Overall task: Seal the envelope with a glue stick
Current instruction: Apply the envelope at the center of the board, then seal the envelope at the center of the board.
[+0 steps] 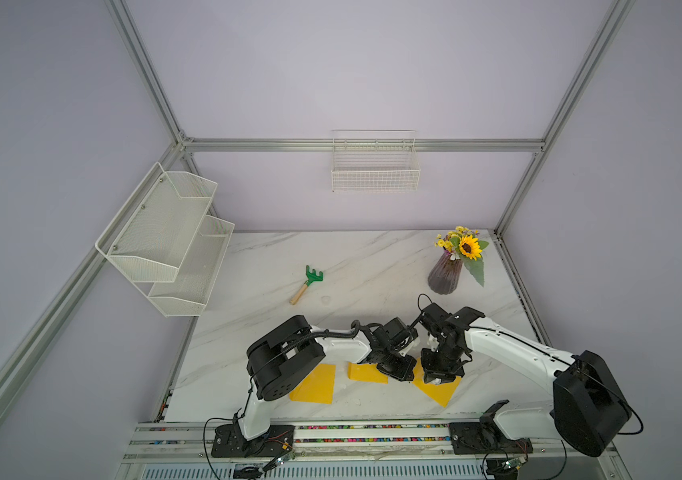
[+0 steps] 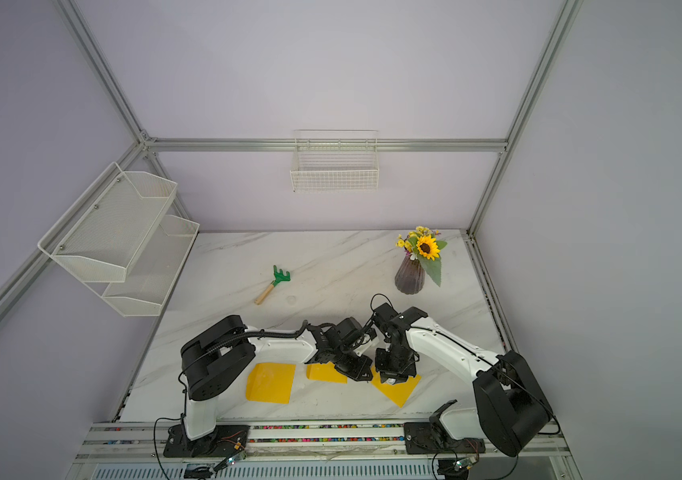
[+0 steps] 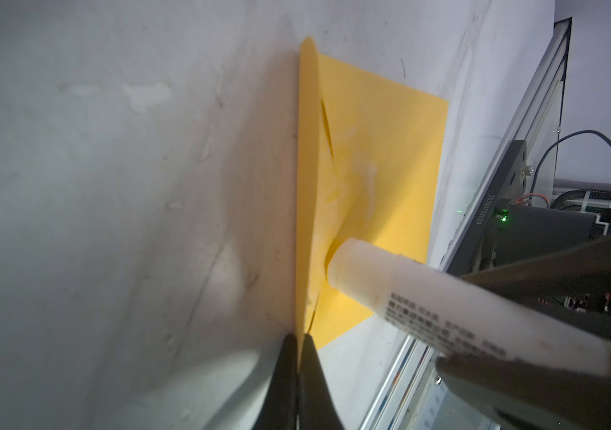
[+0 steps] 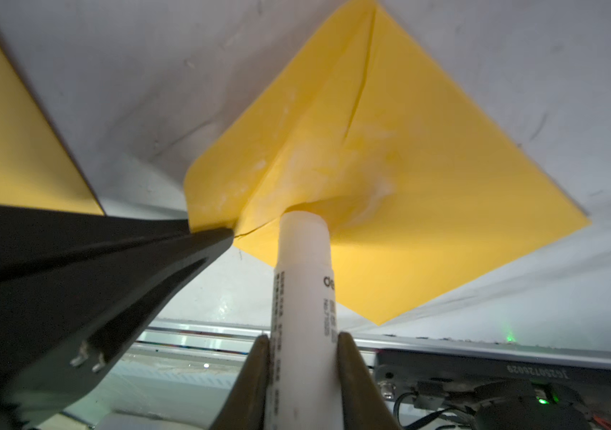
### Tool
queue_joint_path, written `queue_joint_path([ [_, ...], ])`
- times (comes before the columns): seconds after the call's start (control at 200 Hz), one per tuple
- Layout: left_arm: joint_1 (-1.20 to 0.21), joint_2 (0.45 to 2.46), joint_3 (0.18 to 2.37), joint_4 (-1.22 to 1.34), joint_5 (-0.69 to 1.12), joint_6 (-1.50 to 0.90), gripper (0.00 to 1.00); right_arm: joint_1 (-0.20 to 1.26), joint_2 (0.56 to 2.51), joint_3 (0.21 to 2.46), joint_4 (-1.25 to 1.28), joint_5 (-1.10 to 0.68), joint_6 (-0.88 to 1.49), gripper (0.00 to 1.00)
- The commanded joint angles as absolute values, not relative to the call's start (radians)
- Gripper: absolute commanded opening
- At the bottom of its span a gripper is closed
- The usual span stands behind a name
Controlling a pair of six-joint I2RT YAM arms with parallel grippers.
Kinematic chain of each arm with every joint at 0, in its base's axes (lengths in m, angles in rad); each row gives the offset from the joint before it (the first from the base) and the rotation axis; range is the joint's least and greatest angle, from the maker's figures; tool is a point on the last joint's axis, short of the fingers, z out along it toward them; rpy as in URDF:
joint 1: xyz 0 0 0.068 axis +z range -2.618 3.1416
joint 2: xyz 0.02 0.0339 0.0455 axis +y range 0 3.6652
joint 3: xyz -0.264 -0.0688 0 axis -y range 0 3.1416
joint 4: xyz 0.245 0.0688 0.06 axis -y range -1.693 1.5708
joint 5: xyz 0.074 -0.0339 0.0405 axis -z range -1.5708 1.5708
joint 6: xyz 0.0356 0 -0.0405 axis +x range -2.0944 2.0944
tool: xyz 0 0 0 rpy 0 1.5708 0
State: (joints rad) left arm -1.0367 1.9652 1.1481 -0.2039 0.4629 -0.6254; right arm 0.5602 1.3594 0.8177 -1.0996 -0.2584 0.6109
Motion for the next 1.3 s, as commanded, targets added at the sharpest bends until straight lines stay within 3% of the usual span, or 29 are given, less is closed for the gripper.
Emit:
queue_joint_path([
  [0.0,-1.042,1.963,1.158,-0.225,0.406,-0.618,0.0,0.566,1.377,0.803,-1.138,-0.217,0.609,0.0],
  [0.09,-1.042,1.952,1.151,-0.227,0.393,-0.621,0.0,0.565,1.377,0.846,-1.215,-0.026,0.642,0.0],
  [0.2,-1.042,1.948,1.15,-0.227,0.389,-0.619,0.0,0.566,1.315,0.871,-1.202,0.067,0.679,0.0],
  [0.53,-1.04,1.913,1.152,-0.275,0.266,-0.613,0.0,0.543,1.104,0.88,-1.037,0.114,0.759,0.0],
  [0.725,-1.029,1.885,1.179,-0.347,0.131,-0.608,0.0,0.379,1.072,0.883,-0.997,0.101,0.658,0.0],
  [0.85,-1.021,1.875,1.214,-0.365,0.124,-0.582,0.28,0.292,1.078,0.888,-0.94,0.051,0.593,0.0],
  [0.915,-1.018,1.857,1.223,-0.368,0.107,-0.575,0.35,0.243,1.1,0.905,-0.925,0.013,0.553,0.0],
  [1.065,-0.998,1.846,1.274,-0.392,0.11,-0.551,0.38,0.166,1.13,0.929,-0.86,-0.021,0.491,0.0],
  [1.295,-0.965,1.896,1.358,-0.438,0.153,-0.54,0.33,0.146,1.155,0.977,-0.825,-0.047,0.459,0.0],
])
